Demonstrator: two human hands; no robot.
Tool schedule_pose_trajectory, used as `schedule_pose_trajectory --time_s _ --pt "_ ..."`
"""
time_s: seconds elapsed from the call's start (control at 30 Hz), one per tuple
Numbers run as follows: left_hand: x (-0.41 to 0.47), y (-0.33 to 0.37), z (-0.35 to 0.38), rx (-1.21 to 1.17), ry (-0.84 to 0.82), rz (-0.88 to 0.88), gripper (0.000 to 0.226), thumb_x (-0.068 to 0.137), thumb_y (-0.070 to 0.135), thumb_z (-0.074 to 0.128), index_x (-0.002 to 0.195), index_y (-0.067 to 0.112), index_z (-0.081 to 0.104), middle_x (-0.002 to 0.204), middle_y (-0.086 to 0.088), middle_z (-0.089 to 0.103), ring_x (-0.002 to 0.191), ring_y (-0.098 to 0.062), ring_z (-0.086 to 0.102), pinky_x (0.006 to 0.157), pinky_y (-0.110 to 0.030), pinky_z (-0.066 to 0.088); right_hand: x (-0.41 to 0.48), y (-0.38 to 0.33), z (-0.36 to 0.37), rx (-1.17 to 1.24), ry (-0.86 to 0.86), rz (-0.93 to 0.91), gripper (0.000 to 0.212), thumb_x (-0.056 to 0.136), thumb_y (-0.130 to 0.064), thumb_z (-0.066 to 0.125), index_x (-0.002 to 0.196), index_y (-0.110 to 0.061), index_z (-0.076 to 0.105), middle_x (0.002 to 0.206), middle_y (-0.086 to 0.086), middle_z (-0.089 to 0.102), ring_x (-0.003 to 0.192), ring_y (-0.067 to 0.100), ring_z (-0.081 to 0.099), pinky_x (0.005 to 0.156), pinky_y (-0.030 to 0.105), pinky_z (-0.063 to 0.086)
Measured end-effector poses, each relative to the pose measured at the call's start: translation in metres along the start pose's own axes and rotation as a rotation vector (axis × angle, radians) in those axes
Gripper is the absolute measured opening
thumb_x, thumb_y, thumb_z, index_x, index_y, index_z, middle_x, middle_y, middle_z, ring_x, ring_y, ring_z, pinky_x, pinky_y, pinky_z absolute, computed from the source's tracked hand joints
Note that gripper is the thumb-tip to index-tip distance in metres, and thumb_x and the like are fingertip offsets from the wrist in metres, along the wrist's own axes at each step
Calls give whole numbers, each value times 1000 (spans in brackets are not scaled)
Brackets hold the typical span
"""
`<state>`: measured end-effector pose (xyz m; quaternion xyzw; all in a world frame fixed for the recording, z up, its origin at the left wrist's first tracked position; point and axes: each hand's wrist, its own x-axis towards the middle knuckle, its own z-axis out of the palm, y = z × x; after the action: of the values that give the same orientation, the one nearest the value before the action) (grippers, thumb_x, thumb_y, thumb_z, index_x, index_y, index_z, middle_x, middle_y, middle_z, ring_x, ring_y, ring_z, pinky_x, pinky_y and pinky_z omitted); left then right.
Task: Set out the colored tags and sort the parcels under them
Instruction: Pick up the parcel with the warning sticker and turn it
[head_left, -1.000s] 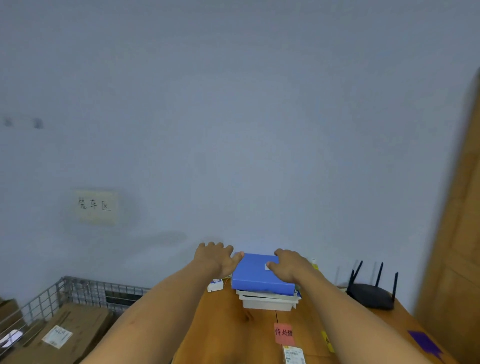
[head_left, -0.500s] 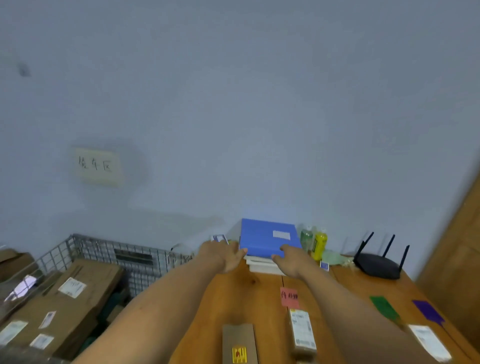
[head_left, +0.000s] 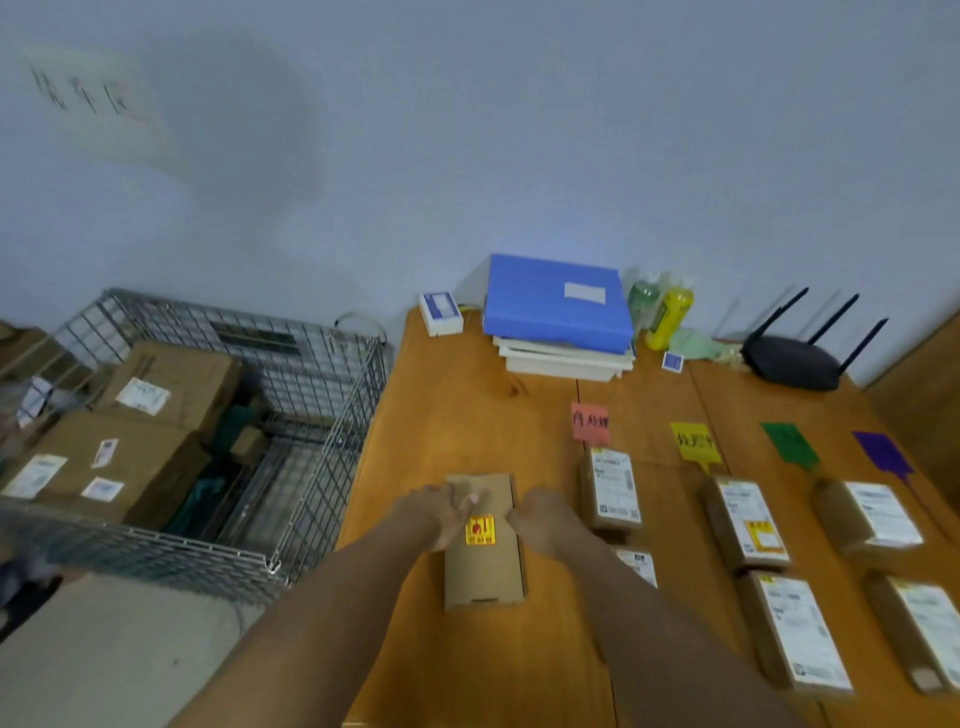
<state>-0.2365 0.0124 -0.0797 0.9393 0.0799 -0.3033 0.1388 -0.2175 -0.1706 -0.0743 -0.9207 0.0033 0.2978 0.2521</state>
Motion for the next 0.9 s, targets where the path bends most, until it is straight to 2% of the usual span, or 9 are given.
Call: schedule_pose_trajectory --time_s 0.03,0.1,0.2,0.3,0.43,0.6,0.73,0.83,0.9 --pt "2 0 11 -3 -9 -5 77 103 66 13 162 17 21 164 -15 32 146 -36 38 114 -49 36 3 7 12 5 -13 9 22 101 -38 46 103 -18 56 90 -1 58 76 11 55 70 29 48" --pt "9 2 30 5 -17 -16 73 104 64 16 158 15 26 158 -15 39 141 -35 43 110 -48 39 9 20 31 37 -53 40 24 101 -40 45 96 -20 56 84 -2 59 70 10 53 63 27 45" --pt "19 1 53 -15 -17 -36 66 106 59 20 154 16 28 153 -15 45 135 -35 48 107 -48 41 18 38 50 76 -111 65 28 98 -44 43 114 -27 60 97 -1 67 85 14 63 82 34 54" --pt "26 3 70 -86 -10 -31 60 104 59 28 151 22 23 144 -15 51 125 -37 55 100 -48 47 20 48 57 67 -148 68 35 97 -44 46 127 -29 54 102 -2 67 87 13 64 81 35 53" --pt "34 13 78 -312 -3 -75 60 101 54 43 151 24 25 139 -13 53 116 -35 60 95 -44 52 23 58 57 69 -162 69 38 99 -44 48 132 -25 54 102 -2 67 87 12 64 83 34 54" --pt "28 30 66 -599 57 -204 77 89 57 64 147 19 31 136 -12 51 113 -33 59 90 -41 54 18 56 46 127 -185 18 47 97 -47 50 136 -22 49 115 2 66 93 15 63 83 33 52" --pt "12 46 45 -749 112 -278 96 83 66 68 155 21 23 147 -12 45 121 -33 57 87 -38 51 4 46 23 225 -125 -40 65 94 -47 54 152 -32 29 139 5 55 108 19 57 88 33 46" --pt "-6 57 24 -867 158 -300 100 80 69 69 154 19 25 147 -13 44 124 -36 55 84 -38 46 -12 34 2 298 -70 -120 53 97 -35 59 144 -33 36 126 2 60 102 17 58 88 34 49" --pt "-23 64 7 -939 207 -294 100 75 70 72 150 19 28 142 -13 46 122 -38 54 88 -43 49 -24 25 -11 343 -7 -164 45 93 -32 62 133 -36 43 117 -2 62 99 16 62 92 39 53"
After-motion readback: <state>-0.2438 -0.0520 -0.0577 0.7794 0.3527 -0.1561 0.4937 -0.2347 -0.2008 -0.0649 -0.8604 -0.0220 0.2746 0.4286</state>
